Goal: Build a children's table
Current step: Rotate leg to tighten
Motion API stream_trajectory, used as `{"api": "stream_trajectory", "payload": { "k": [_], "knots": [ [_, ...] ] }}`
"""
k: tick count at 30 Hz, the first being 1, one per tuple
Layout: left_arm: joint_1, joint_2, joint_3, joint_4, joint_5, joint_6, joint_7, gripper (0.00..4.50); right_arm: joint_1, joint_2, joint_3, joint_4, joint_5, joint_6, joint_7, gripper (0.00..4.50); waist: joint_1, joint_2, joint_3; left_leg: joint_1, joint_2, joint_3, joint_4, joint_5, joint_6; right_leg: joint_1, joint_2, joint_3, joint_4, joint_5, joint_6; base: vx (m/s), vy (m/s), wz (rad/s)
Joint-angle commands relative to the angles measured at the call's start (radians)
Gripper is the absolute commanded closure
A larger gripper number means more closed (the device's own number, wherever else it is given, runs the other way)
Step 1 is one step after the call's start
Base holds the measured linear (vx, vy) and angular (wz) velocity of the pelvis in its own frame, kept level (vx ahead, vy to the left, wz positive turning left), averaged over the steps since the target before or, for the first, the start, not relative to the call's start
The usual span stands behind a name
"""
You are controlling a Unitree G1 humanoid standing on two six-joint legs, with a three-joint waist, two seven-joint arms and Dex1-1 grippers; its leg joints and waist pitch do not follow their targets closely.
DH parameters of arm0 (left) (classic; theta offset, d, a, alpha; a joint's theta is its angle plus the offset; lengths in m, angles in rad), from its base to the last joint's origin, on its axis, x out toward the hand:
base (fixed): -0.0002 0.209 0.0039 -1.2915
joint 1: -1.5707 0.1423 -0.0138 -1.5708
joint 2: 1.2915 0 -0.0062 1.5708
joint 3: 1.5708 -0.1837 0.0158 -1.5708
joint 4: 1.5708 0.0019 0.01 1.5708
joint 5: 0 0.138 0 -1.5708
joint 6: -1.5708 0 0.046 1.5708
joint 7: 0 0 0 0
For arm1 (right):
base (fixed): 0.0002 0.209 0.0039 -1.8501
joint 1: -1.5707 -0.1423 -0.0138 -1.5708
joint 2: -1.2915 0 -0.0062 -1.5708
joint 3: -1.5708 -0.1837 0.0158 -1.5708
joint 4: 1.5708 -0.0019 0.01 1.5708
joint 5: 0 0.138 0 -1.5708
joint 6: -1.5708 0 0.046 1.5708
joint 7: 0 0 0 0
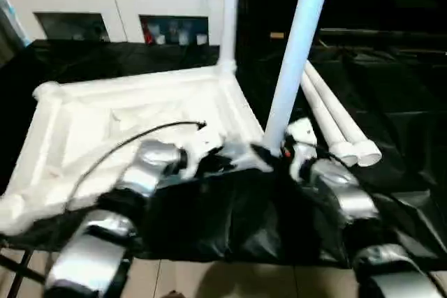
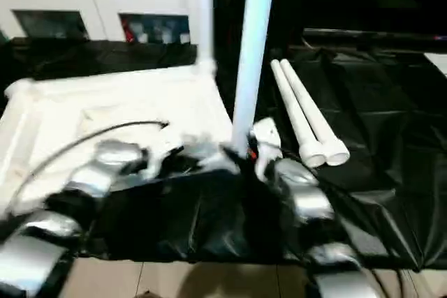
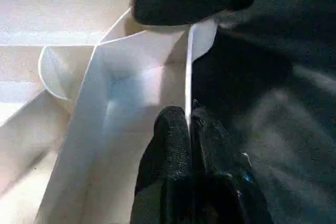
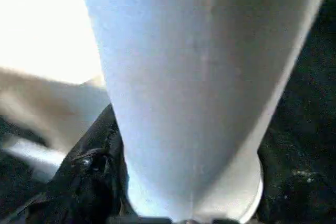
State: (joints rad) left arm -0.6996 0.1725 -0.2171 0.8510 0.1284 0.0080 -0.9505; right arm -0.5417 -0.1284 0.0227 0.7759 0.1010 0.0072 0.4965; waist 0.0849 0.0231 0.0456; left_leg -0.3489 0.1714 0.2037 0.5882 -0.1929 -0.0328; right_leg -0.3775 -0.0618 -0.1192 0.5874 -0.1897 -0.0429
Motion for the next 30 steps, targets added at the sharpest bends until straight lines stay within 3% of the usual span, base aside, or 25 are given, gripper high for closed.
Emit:
{"api": "stream_trajectory", "payload": {
  "k": [1, 3, 5, 10, 13, 14, 17, 20, 23, 29, 30],
  "knots": [
    [-0.009, -0.082, -0.015, 0.012, -0.022, 0.004, 0.069, 4.5, 0.01, 0.058, 0.048, 0.073, -0.055, 0.029, -0.065, 1.8, -0.006, -0.013, -0.045, 0.017, 0.076, -0.046, -0.073, -0.244, 0.026, 0.027, -0.124, 0.074, -0.11, -0.478, -0.099, 0.0, 0.0, 0.0],
    [-0.011, -0.098, -0.023, 0.017, -0.014, 0.002, 0.093, 4.5, -0.002, 0.082, 0.034, 0.091, -0.057, 0.002, -0.111, 1.8, -0.004, -0.013, -0.047, 0.016, 0.074, -0.045, -0.073, -0.239, 0.037, 0.028, -0.125, 0.076, -0.11, -0.465, -0.094, 0.0, 0.0, 0.0],
    [-0.01, -0.103, -0.029, 0.015, -0.005, -0.002, 0.1, 4.5, -0.012, 0.103, 0.015, 0.106, -0.053, -0.03, -0.14, 1.24, -0.004, -0.012, -0.049, 0.012, 0.076, -0.045, -0.074, -0.23, 0.043, 0.028, -0.126, 0.077, -0.107, -0.447, -0.094, 0.0, 0.0, 0.0],
    [0.003, -0.072, -0.024, -0.008, -0.006, -0.027, 0.049, 4.5, -0.018, 0.086, 0.011, 0.103, -0.037, -0.066, -0.086, 0.83, -0.002, -0.011, -0.051, 0.009, 0.078, -0.045, -0.075, -0.224, 0.052, 0.032, -0.127, 0.078, -0.102, -0.408, -0.104, 0.0, 0.0, 0.0],
    [0.018, -0.032, -0.027, -0.023, -0.023, -0.061, -0.03, 4.5, -0.014, 0.041, 0.024, 0.082, -0.031, -0.104, 0.009, 0.74, 0.0, -0.013, -0.054, 0.004, 0.077, -0.043, -0.073, -0.207, 0.064, 0.036, -0.125, 0.079, -0.095, -0.365, -0.115, 0.0, 0.0, 0.0],
    [0.029, 0.002, -0.031, -0.037, -0.037, -0.081, -0.098, 4.5, -0.005, -0.002, 0.036, 0.054, -0.019, -0.114, 0.124, 0.74, 0.002, -0.012, -0.056, 0.002, 0.077, -0.042, -0.071, -0.19, 0.074, 0.038, -0.124, 0.078, -0.091, -0.335, -0.122, 0.0, 0.0, 0.0],
    [0.034, 0.027, -0.033, -0.039, -0.042, -0.097, -0.139, 4.5, 0.003, -0.034, 0.047, 0.03, -0.007, -0.113, 0.213, 0.74, 0.01, -0.011, -0.06, -0.006, 0.079, -0.037, -0.066, -0.146, 0.101, 0.043, -0.121, 0.077, -0.078, -0.254, -0.139, 0.0, 0.0, 0.0],
    [0.04, 0.065, -0.029, -0.042, -0.059, -0.12, -0.218, 4.5, 0.027, -0.09, 0.075, -0.027, 0.017, -0.105, 0.378, 0.74, 0.014, -0.01, -0.062, -0.005, 0.081, -0.035, -0.062, -0.12, 0.118, 0.041, -0.117, 0.074, -0.072, -0.203, -0.15, 0.0, 0.0, 0.0],
    [0.047, 0.103, -0.02, -0.052, -0.087, -0.118, -0.313, 4.5, 0.06, -0.157, 0.12, -0.095, 0.04, -0.084, 0.566, 0.74, 0.017, -0.013, -0.061, -0.007, 0.082, -0.036, -0.062, -0.129, 0.131, 0.043, -0.116, 0.072, -0.071, -0.203, -0.151, 0.0, 0.0, 0.0],
    [0.052, 0.149, -0.025, -0.053, -0.109, -0.136, -0.404, 4.5, 0.07, -0.214, 0.163, -0.124, 0.045, -0.037, 0.734, 0.74, 0.021, -0.012, -0.057, -0.003, 0.083, -0.038, -0.065, -0.159, 0.109, 0.039, -0.118, 0.072, -0.08, -0.291, -0.139, 0.0, 0.0, 0.0],
    [0.052, 0.152, -0.025, -0.055, -0.113, -0.133, -0.421, 4.5, 0.07, -0.22, 0.171, -0.127, 0.047, -0.027, 0.756, 0.9, 0.022, -0.012, -0.057, -0.002, 0.084, -0.038, -0.066, -0.162, 0.104, 0.038, -0.118, 0.073, -0.081, -0.298, -0.138, 0.0, 0.0, 0.0]
  ]
}}
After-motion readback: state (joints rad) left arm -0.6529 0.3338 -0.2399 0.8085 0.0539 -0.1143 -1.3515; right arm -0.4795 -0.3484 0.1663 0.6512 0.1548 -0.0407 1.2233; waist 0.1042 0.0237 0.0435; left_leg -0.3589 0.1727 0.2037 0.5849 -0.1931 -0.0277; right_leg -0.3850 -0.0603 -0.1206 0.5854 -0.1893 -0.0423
